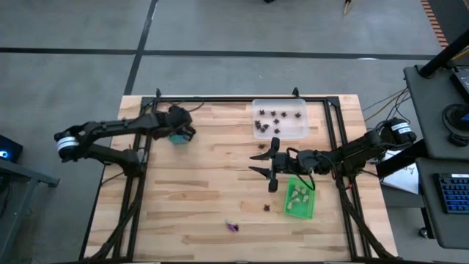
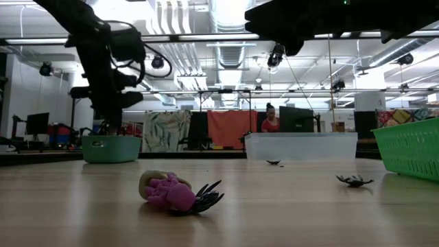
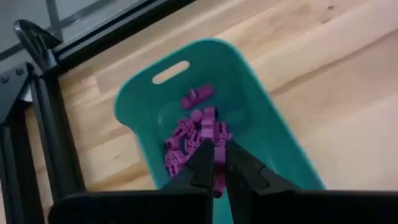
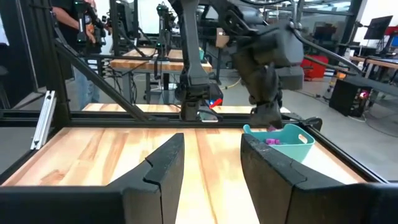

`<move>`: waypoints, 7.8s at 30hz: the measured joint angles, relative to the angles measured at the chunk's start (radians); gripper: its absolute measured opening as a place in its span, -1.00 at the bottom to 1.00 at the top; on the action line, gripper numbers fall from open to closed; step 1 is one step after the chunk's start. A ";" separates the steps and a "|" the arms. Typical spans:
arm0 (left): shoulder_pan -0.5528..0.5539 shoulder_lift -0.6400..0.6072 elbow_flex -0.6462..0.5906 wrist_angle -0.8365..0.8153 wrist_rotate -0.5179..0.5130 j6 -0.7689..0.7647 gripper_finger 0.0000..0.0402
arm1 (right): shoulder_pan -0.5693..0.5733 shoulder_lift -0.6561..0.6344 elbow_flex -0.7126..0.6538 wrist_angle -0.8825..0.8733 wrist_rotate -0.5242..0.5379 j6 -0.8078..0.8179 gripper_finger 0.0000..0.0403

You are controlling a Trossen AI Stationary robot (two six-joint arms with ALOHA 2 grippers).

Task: Sort Halloween decoration
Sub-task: Put the purple skeleton toy into the blue bin, then put the black spider toy into the white bin

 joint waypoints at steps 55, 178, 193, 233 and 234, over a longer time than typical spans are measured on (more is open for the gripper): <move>-0.569 -0.056 0.034 0.461 -0.191 0.123 -0.43 | -0.210 0.064 0.364 -1.229 0.024 0.826 -0.95; -0.316 0.912 0.214 1.468 0.631 0.672 0.24 | -0.245 -0.169 0.063 -0.675 -0.295 -0.018 -0.96; -0.304 0.984 0.220 1.499 0.678 0.698 0.21 | -0.245 -0.168 0.063 -0.682 -0.294 -0.001 -0.96; -0.293 0.905 0.216 1.490 0.718 0.645 -0.43 | -0.244 -0.188 0.063 -0.682 -0.326 0.042 -0.96; -0.293 0.887 0.216 1.485 0.721 0.642 -0.43 | -0.244 -0.197 0.063 -0.681 -0.336 0.043 -0.96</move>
